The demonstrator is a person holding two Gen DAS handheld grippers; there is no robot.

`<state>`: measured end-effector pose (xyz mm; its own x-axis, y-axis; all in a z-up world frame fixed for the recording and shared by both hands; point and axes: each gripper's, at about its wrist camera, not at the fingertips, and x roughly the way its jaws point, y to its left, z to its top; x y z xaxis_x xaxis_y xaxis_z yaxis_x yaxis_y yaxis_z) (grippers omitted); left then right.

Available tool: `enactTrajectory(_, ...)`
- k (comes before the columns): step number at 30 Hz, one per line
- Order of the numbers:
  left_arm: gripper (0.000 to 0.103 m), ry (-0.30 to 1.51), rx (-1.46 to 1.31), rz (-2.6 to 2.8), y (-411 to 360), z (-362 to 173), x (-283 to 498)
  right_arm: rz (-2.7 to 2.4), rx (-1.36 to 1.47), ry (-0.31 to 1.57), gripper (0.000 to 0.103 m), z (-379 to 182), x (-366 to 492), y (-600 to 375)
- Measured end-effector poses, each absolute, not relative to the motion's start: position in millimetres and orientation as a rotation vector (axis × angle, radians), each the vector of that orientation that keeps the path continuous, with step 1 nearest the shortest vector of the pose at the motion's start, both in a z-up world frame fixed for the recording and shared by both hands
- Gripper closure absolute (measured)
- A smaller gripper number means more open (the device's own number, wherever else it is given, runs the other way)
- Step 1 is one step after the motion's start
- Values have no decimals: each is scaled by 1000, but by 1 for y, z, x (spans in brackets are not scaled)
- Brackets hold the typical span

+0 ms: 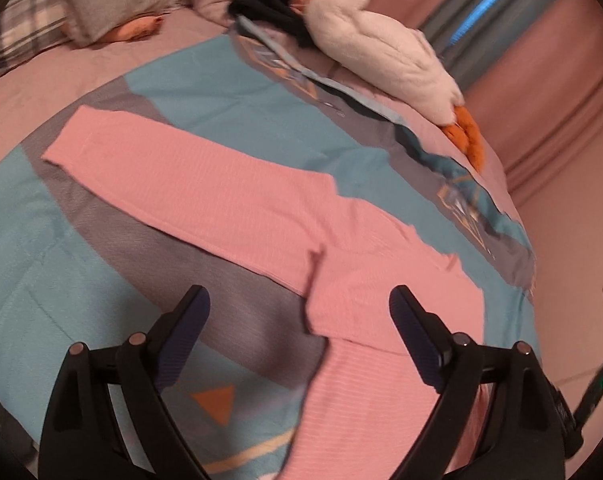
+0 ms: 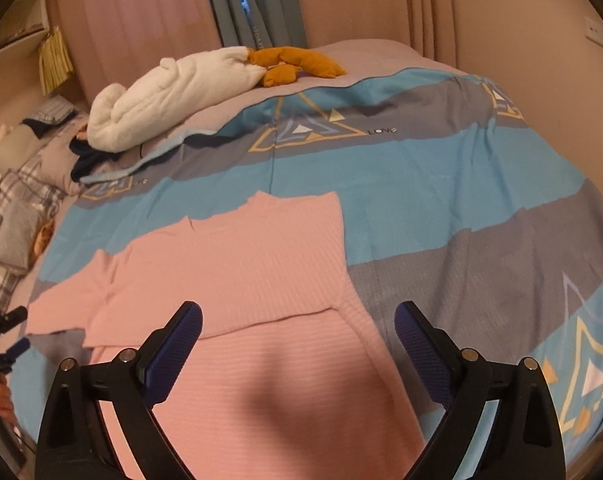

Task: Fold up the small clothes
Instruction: 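Move the left gripper to the cuff of the other sleeve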

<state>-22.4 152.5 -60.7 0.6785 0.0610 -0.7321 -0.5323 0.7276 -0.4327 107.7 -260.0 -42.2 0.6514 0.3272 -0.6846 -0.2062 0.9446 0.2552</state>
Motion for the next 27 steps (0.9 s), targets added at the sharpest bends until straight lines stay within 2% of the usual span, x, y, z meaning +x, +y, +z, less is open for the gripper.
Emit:
enactTrajectory(9, 11, 725, -757, 500, 197, -66, -43, 323, 204, 773, 7, -43, 93, -256)
enactTrajectory(18, 13, 717, -809, 636, 247, -82, -60, 312, 188, 816, 7, -56, 80, -248)
enactTrajectory(25, 30, 710, -856, 718, 276, -101, -64, 292, 205, 829, 7, -58, 78, -252)
enactTrajectory(27, 32, 705, -878, 745, 281, -104, -69, 285, 205, 824, 7, -57, 76, -254)
